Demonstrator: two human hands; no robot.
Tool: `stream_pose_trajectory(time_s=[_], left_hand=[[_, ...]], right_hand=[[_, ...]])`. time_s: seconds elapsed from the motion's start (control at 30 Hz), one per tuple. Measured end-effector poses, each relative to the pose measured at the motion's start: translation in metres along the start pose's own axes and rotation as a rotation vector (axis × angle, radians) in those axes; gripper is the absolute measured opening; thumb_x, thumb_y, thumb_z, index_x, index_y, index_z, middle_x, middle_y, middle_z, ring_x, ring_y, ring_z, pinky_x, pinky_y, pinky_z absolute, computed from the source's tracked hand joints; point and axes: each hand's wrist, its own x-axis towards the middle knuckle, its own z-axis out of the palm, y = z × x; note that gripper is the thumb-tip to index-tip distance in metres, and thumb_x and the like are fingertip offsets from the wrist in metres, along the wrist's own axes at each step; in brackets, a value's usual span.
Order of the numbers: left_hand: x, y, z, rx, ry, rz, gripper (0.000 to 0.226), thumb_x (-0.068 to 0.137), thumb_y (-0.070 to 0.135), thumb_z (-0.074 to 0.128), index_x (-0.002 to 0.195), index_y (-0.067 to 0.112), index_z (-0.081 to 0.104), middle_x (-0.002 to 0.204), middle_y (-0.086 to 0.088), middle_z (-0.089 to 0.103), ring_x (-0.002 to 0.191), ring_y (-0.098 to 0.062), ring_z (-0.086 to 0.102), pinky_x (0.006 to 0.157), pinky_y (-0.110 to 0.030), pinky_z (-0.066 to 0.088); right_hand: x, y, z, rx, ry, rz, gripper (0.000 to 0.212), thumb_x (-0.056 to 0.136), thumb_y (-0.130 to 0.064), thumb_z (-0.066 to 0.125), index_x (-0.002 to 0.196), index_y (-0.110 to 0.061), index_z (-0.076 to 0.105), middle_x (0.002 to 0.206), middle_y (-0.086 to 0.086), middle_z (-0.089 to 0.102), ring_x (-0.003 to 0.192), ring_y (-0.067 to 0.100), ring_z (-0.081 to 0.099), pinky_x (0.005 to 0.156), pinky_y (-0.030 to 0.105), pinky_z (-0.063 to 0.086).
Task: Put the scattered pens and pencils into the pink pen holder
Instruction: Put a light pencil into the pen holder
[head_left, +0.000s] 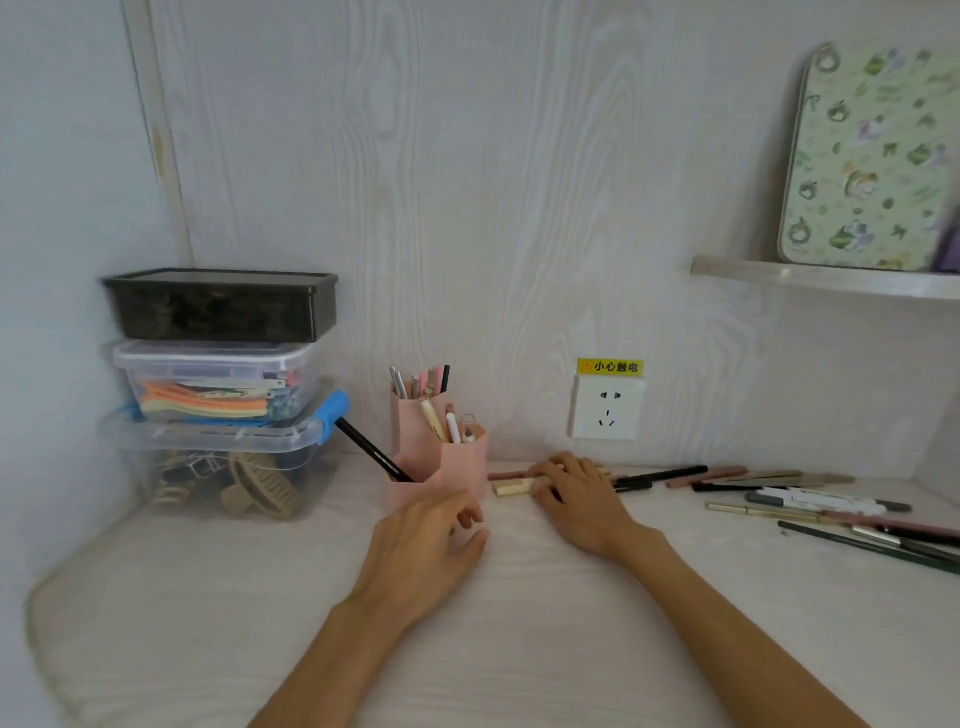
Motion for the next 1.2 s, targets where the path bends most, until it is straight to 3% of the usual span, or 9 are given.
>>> stream_pose_trajectory(time_s=[0.1,0.2,0.33,0.47,0.63,0.8,0.87,1.0,1.2], left_hand=[[0.001,0.009,0.007,-0.015,0.019,0.045,0.018,0.090,0.038,0.054,0.107,0.038,0.058,0.108,0.021,0.054,0.099,0.004,0.047,0.074,-0.008,0.035],[0.011,0.026,0.017,-0.015,0.020,0.078,0.031,0.092,0.024,0.051,0.120,0.035,0.057,0.117,0.013,0.058,0.111,-0.007,0.049,0.086,-0.021,0.041],[0.019,0.040,0.033,0.040,-0.034,0.033,0.040,0.093,0.022,0.045,0.130,0.035,0.050,0.115,0.008,0.059,0.108,-0.012,0.049,0.085,-0.027,0.043],[0.021,0.038,0.039,0.047,-0.019,-0.016,0.032,0.093,0.028,0.048,0.123,0.032,0.056,0.112,0.010,0.058,0.104,-0.010,0.048,0.081,-0.023,0.041],[0.017,0.035,0.035,-0.130,-0.036,-0.171,0.012,0.088,0.029,0.059,0.098,0.035,0.058,0.100,0.015,0.057,0.089,-0.001,0.050,0.062,-0.013,0.039],[0.013,0.029,0.028,-0.246,-0.075,-0.194,0.027,0.084,0.033,0.066,0.110,0.029,0.063,0.090,0.015,0.058,0.078,0.001,0.051,0.059,-0.009,0.036],[0.012,0.028,0.022,-0.279,-0.074,-0.195,0.023,0.081,0.034,0.070,0.104,0.031,0.069,0.084,0.017,0.062,0.074,0.001,0.053,0.058,-0.009,0.036],[0.006,0.024,0.000,-0.392,0.091,-0.225,0.010,0.080,0.032,0.071,0.089,0.031,0.075,0.078,0.017,0.068,0.072,-0.003,0.057,0.063,-0.013,0.042],[0.011,0.032,-0.057,-0.611,0.429,-0.190,0.010,0.082,0.015,0.070,0.086,0.023,0.074,0.079,0.007,0.073,0.074,-0.009,0.067,0.066,-0.010,0.048]], right_hand=[[-0.019,0.008,-0.008,-0.007,0.002,-0.025,0.030,0.097,-0.033,0.037,0.123,-0.026,0.050,0.128,-0.001,0.045,0.119,0.020,0.040,0.103,0.036,0.031],[-0.035,0.012,-0.009,0.044,0.064,-0.076,0.027,0.095,-0.025,0.040,0.120,-0.023,0.053,0.124,-0.002,0.051,0.115,0.018,0.045,0.100,0.031,0.032],[-0.046,0.011,-0.012,0.335,0.060,-0.074,0.026,0.087,-0.013,0.052,0.111,-0.021,0.060,0.115,-0.004,0.060,0.106,0.011,0.053,0.092,0.021,0.038],[-0.046,0.015,-0.022,0.495,0.059,-0.025,0.032,0.079,-0.014,0.061,0.108,-0.029,0.060,0.111,-0.011,0.058,0.103,0.003,0.053,0.090,0.015,0.040],[-0.049,0.010,-0.028,0.330,0.088,-0.056,0.029,0.079,-0.014,0.058,0.105,-0.025,0.062,0.109,-0.007,0.060,0.104,0.009,0.049,0.095,0.026,0.038],[-0.054,0.006,-0.029,0.281,0.100,-0.101,0.013,0.082,-0.024,0.061,0.094,-0.028,0.066,0.105,-0.009,0.057,0.098,0.009,0.049,0.085,0.027,0.041],[-0.056,0.003,-0.027,0.306,0.064,-0.127,0.013,0.082,-0.031,0.063,0.094,-0.029,0.066,0.107,-0.009,0.054,0.098,0.008,0.049,0.083,0.027,0.043],[-0.053,0.004,-0.022,0.253,0.074,-0.128,0.018,0.083,-0.035,0.063,0.100,-0.030,0.068,0.110,-0.006,0.056,0.103,0.010,0.048,0.088,0.027,0.039],[-0.036,-0.015,-0.014,0.182,0.046,-0.160,0.020,0.087,-0.037,0.057,0.105,-0.032,0.066,0.111,-0.007,0.060,0.104,0.013,0.053,0.093,0.031,0.040]])
